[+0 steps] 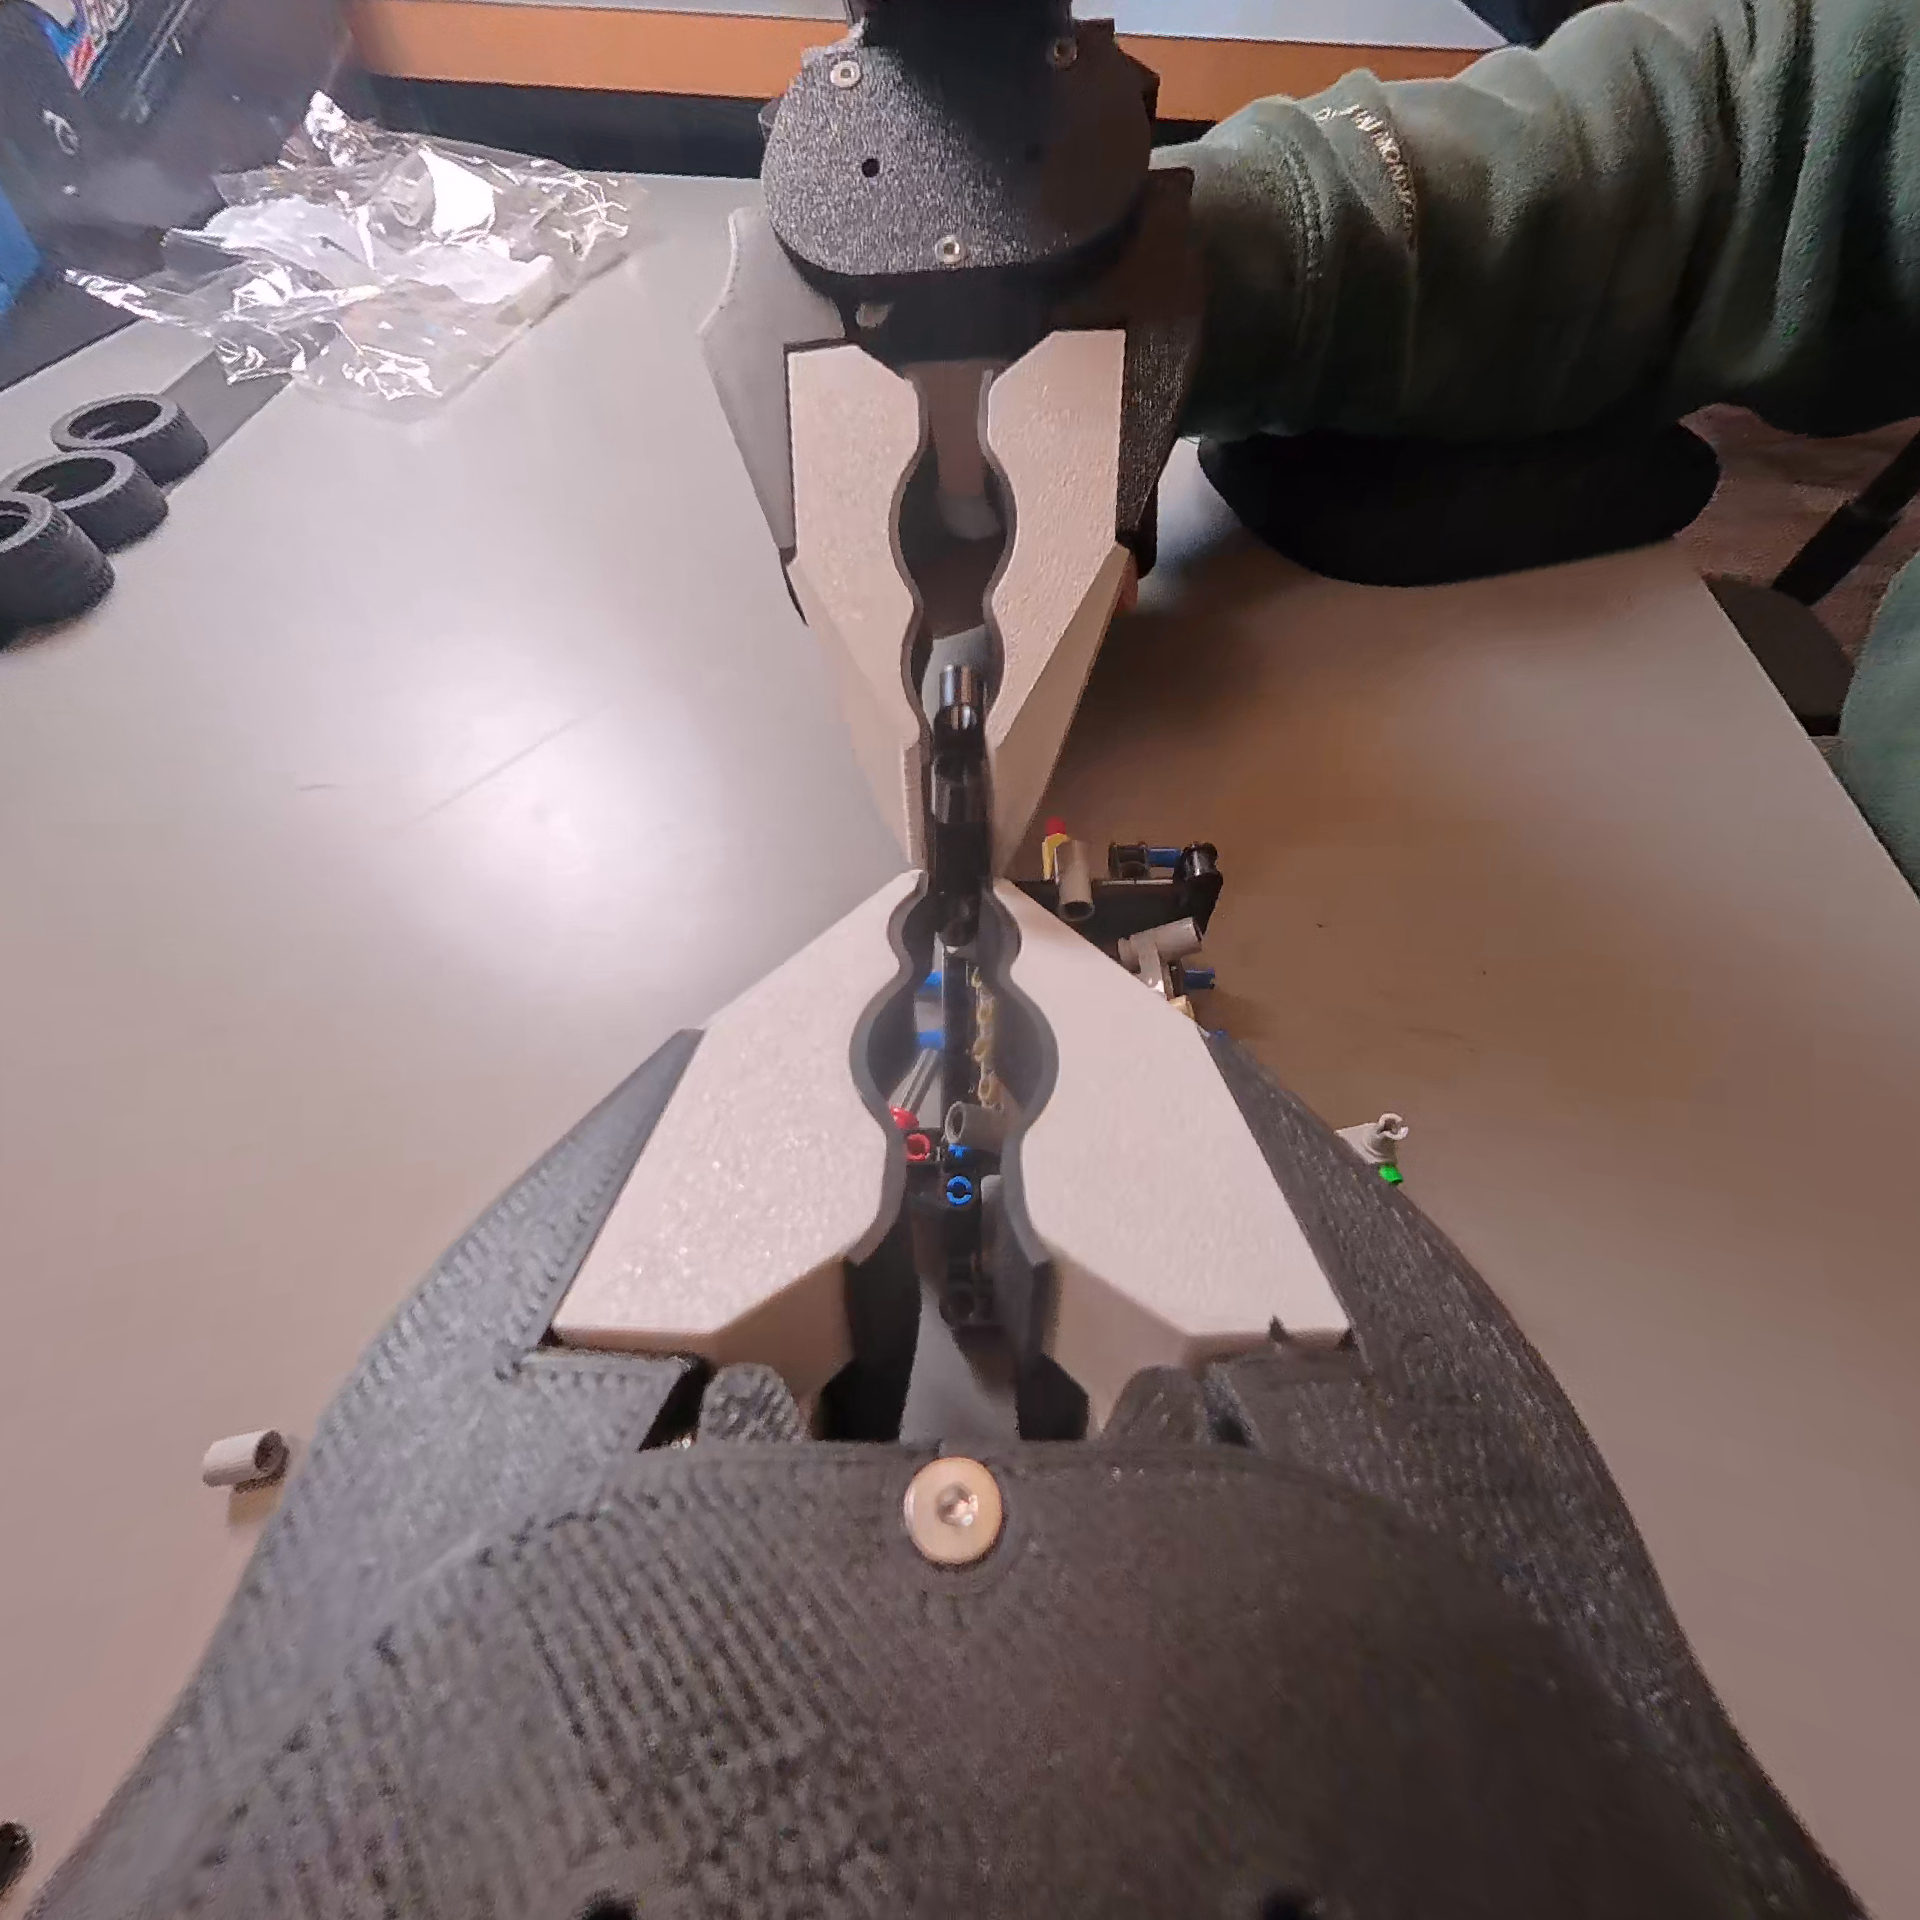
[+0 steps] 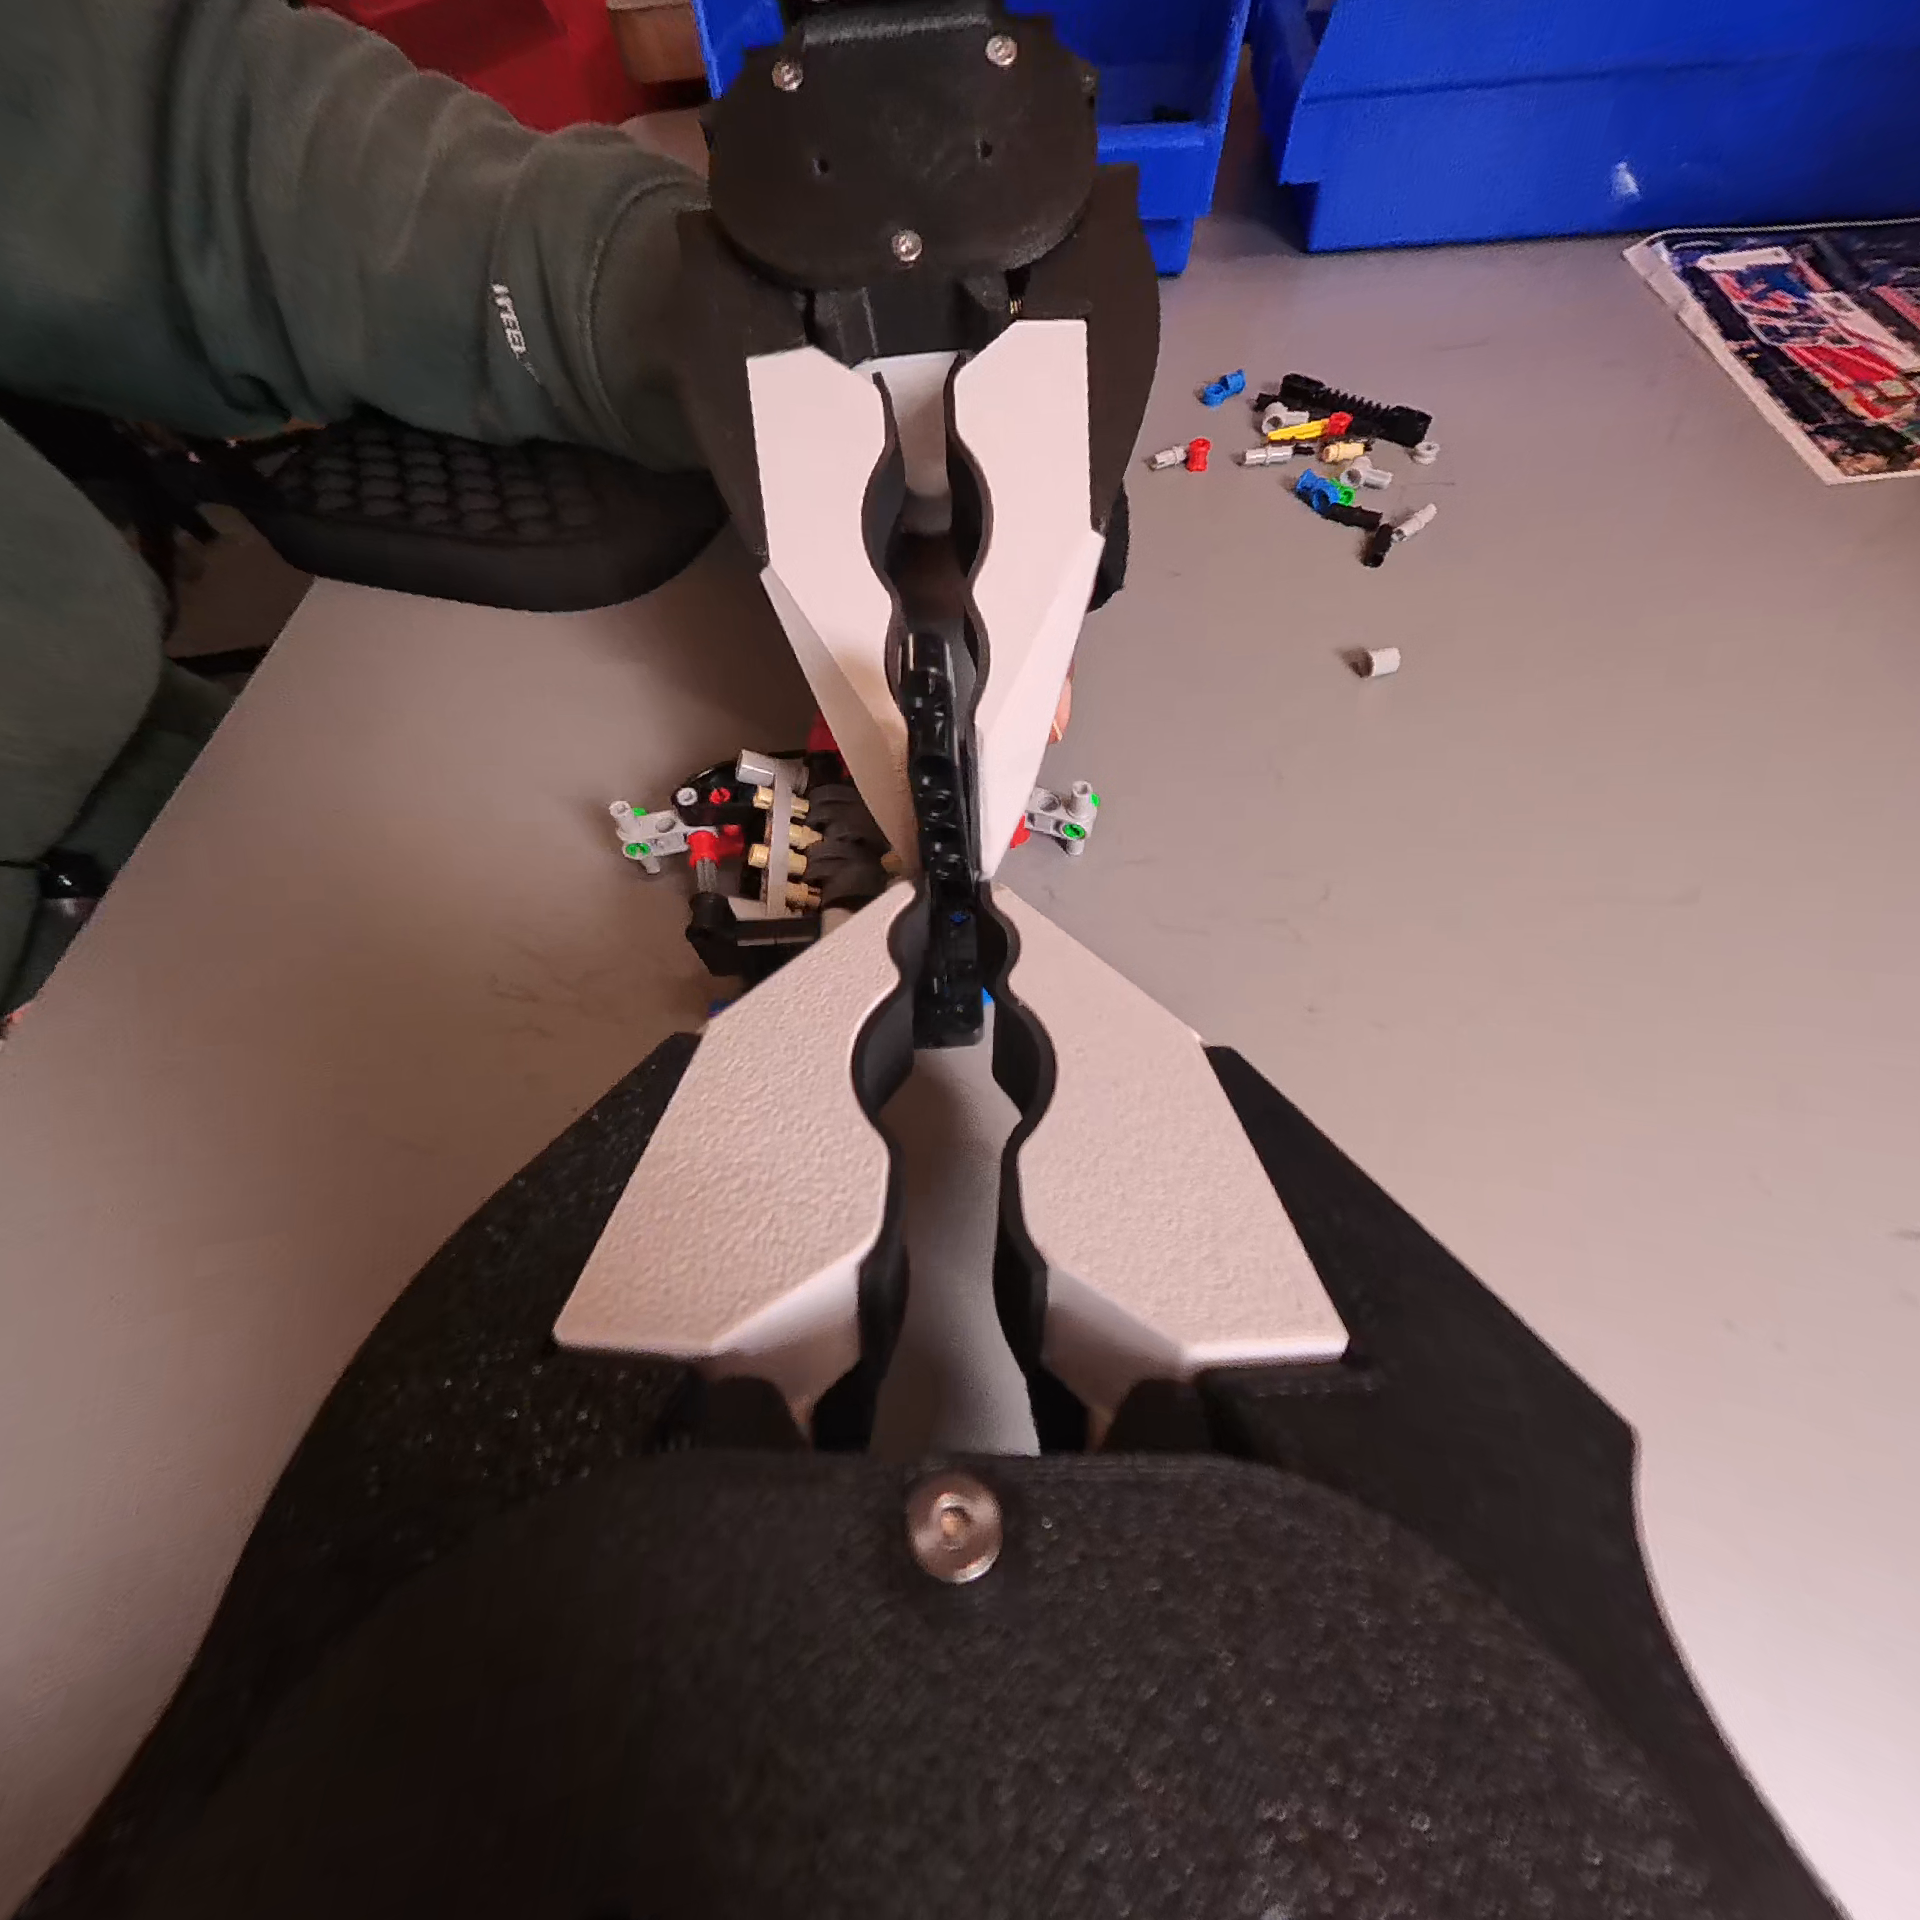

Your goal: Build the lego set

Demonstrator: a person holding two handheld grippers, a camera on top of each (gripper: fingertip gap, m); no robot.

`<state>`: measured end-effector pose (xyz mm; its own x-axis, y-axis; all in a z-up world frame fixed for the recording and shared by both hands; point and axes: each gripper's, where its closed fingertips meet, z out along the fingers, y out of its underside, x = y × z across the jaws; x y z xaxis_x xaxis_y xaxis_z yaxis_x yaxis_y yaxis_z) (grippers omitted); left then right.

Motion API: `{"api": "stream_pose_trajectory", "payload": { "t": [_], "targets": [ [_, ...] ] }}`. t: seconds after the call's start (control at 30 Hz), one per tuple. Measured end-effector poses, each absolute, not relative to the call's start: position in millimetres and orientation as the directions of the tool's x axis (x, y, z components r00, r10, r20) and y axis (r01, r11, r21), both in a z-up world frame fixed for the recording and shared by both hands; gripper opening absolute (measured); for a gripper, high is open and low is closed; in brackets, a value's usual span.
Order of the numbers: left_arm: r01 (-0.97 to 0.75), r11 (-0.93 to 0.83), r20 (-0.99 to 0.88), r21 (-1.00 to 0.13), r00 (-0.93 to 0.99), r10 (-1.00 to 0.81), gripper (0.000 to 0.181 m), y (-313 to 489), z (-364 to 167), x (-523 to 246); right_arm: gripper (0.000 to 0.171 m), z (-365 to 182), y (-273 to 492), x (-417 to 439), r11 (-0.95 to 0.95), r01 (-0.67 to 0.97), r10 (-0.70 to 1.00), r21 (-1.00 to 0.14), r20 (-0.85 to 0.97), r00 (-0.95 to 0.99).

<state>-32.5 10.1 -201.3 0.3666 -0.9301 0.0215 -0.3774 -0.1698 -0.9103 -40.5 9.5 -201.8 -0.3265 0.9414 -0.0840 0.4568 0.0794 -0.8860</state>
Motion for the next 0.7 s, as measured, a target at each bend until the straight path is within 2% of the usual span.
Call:
{"api": "stream_pose_trajectory", "payload": {
  "t": [0.13, 0.33, 0.43, 0.5, 0.7],
  "targets": [
    [-0.384, -0.161, 0.007, -0.909, 0.374, -0.927, 0.007, 10, -202, -33, 0.005, -202, 10, -42, 0.097, 0.453, 0.941, -0.886, -0.066, -0.331],
    [-0.432, -0.058, -0.128, -0.900, 0.387, -0.913, 0.006, 13, -201, -35, 0.008, -202, 13, -43, 0.122, 0.470, 0.955, -0.874, -0.025, -0.295],
    [-0.487, 0.008, -0.226, -0.873, 0.392, -0.892, 0.008, 13, -202, -36, 0.030, -185, 9, -39, 0.160, 0.445, 0.951, -0.881, 0.017, -0.308],
    [-0.486, 0.009, -0.227, -0.874, 0.390, -0.893, 0.013, 10, -201, -35, 0.033, -170, 8, -40, 0.188, 0.408, 0.954, -0.894, 0.067, -0.294],
    [-0.429, -0.033, -0.150, -0.903, 0.386, -0.910, 0.021, 1, -192, -45, 0.009, -167, 2, -42, 0.270, 0.394, 0.952, -0.879, 0.182, -0.246]
  ]
}}
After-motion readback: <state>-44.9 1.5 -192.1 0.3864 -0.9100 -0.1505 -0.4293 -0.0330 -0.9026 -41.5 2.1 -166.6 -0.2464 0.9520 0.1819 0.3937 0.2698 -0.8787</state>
